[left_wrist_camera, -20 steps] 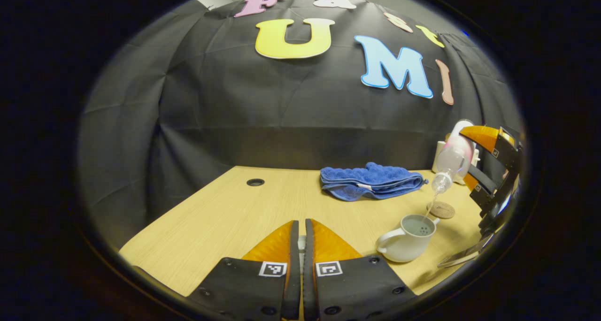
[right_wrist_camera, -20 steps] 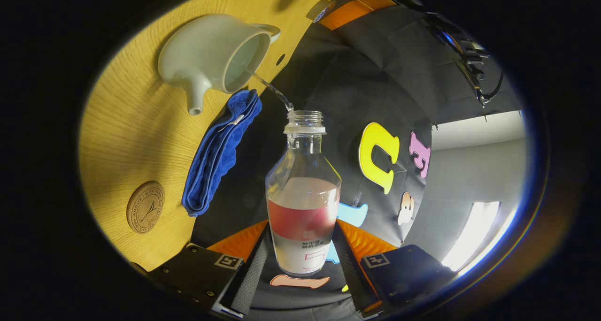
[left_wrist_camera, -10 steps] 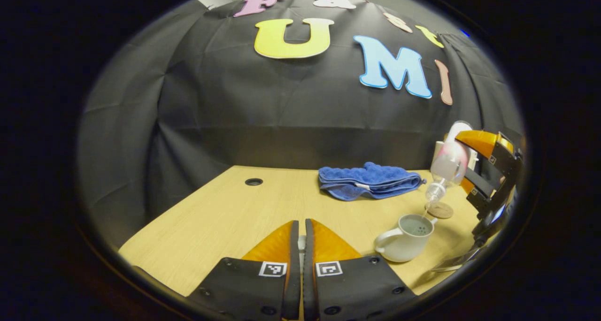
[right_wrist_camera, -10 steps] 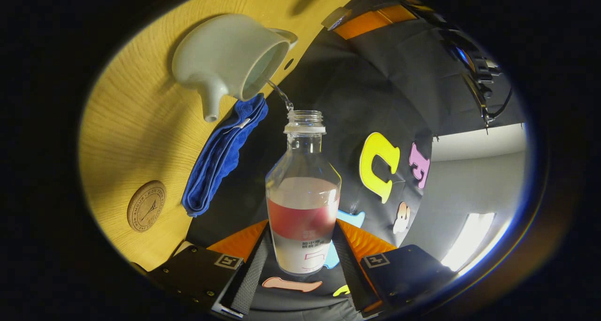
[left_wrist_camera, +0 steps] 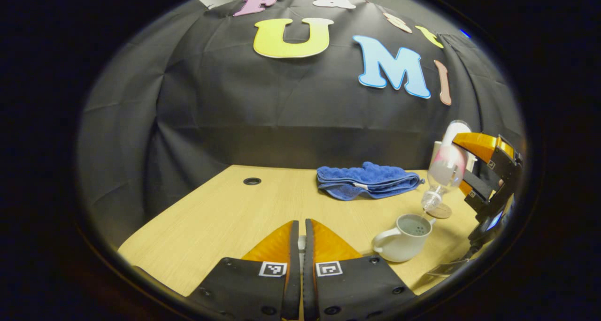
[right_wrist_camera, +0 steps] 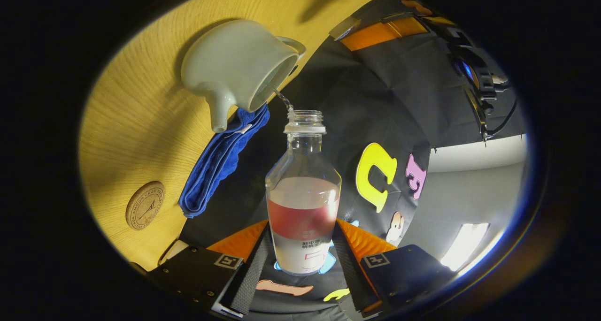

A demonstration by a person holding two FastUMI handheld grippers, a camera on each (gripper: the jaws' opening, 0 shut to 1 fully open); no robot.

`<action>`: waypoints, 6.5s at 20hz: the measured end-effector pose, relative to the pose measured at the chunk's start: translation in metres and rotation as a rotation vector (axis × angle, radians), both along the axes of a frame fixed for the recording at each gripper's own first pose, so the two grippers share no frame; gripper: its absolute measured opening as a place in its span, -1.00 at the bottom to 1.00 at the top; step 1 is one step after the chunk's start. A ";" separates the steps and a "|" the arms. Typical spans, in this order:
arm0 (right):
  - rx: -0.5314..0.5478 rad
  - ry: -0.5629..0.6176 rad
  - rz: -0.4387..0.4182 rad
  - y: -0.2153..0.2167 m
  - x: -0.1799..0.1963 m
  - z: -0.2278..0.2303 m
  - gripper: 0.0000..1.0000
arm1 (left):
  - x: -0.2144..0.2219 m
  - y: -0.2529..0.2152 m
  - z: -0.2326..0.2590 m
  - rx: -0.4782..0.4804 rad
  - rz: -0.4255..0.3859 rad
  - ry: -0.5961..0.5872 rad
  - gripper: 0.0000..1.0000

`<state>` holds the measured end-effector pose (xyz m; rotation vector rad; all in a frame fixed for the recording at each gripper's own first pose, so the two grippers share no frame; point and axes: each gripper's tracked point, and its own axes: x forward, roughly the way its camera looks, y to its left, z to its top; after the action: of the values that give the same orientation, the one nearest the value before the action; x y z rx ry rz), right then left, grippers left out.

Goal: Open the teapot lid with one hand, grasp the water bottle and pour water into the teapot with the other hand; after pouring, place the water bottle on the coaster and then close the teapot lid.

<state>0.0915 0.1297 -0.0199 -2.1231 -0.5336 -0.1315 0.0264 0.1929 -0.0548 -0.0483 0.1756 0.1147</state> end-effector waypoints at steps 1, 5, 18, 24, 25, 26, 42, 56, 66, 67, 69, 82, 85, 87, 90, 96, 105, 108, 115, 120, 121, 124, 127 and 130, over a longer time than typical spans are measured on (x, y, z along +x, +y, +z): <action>-0.008 -0.002 0.002 0.002 -0.001 -0.001 0.55 | 0.000 0.000 0.000 0.000 -0.001 0.000 -0.83; -0.016 -0.001 0.007 0.002 -0.002 -0.001 0.56 | 0.000 -0.001 0.000 -0.002 -0.004 0.002 -0.83; 0.271 0.230 -0.011 -0.014 0.007 -0.030 0.57 | 0.001 0.000 -0.001 -0.003 -0.002 0.001 -0.81; 0.729 0.471 -0.039 -0.033 0.006 -0.062 0.58 | 0.000 0.000 -0.001 -0.009 -0.003 -0.004 -0.83; 0.808 0.501 -0.041 -0.030 0.009 -0.060 0.58 | 0.000 0.000 0.000 -0.010 -0.004 -0.004 -0.83; 0.885 0.534 -0.044 -0.033 0.013 -0.061 0.58 | 0.001 -0.001 0.000 -0.011 -0.005 -0.004 -0.83; 1.938 0.808 -0.049 -0.090 0.046 -0.095 0.58 | 0.003 0.001 -0.004 -0.021 -0.003 -0.001 -0.81; 2.058 0.812 -0.085 -0.103 0.055 -0.119 0.88 | 0.006 -0.001 -0.008 -0.027 -0.008 0.010 -0.81; 2.026 0.740 0.013 -0.106 0.025 -0.089 0.91 | 0.006 -0.006 -0.003 -0.029 -0.017 -0.007 -0.83; 2.021 0.730 0.027 -0.105 0.018 -0.087 0.91 | 0.006 -0.008 -0.001 -0.030 -0.019 -0.012 -0.82; 2.023 0.713 0.061 -0.099 0.005 -0.079 0.91 | 0.006 -0.013 0.007 -0.029 -0.029 -0.031 -0.81; 1.993 0.579 0.141 -0.115 -0.035 -0.056 0.91 | 0.027 -0.099 0.042 -0.023 -0.138 -0.091 -0.82; 1.977 0.532 0.147 -0.129 -0.040 -0.047 0.90 | 0.031 -0.120 0.045 -0.014 -0.159 -0.091 -0.82; 1.971 0.520 0.149 -0.132 -0.043 -0.046 0.90 | 0.034 -0.132 0.043 -0.011 -0.169 -0.084 -0.82; 1.980 0.530 0.152 -0.133 -0.045 -0.047 0.90 | 0.038 -0.146 0.036 -0.011 -0.177 -0.069 -0.84; 2.020 0.526 0.153 -0.143 -0.048 -0.046 0.90 | 0.045 -0.161 0.023 -0.007 -0.183 -0.043 -0.82; 2.039 0.524 0.163 -0.147 -0.050 -0.045 0.90 | 0.049 -0.160 0.013 -0.010 -0.158 -0.037 -0.80; 2.037 0.523 0.165 -0.147 -0.051 -0.045 0.90 | 0.047 -0.157 0.015 -0.020 -0.144 -0.043 -0.64; 2.041 0.543 0.175 -0.140 -0.053 -0.046 0.90 | 0.036 -0.156 0.018 -0.034 -0.139 -0.053 -0.75; 2.051 0.594 0.180 -0.122 -0.064 -0.056 0.90 | 0.008 -0.168 0.017 -0.021 -0.152 -0.069 -0.64; 2.053 0.608 0.177 -0.119 -0.067 -0.059 0.90 | 0.002 -0.172 0.016 -0.027 -0.160 -0.070 -0.64; 2.052 0.628 0.172 -0.112 -0.080 -0.066 0.90 | -0.012 -0.178 0.009 -0.028 -0.175 -0.067 -0.77; 2.059 0.640 0.165 -0.107 -0.095 -0.072 0.90 | -0.028 -0.181 0.008 -0.031 -0.175 -0.076 -0.77; 2.073 0.651 0.160 -0.101 -0.111 -0.078 0.90 | -0.042 -0.187 0.005 -0.018 -0.177 -0.081 -0.77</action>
<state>-0.0195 0.0285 -0.0979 -0.0276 0.0195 0.1016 -0.0157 0.0059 -0.0495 -0.0554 0.0997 -0.0657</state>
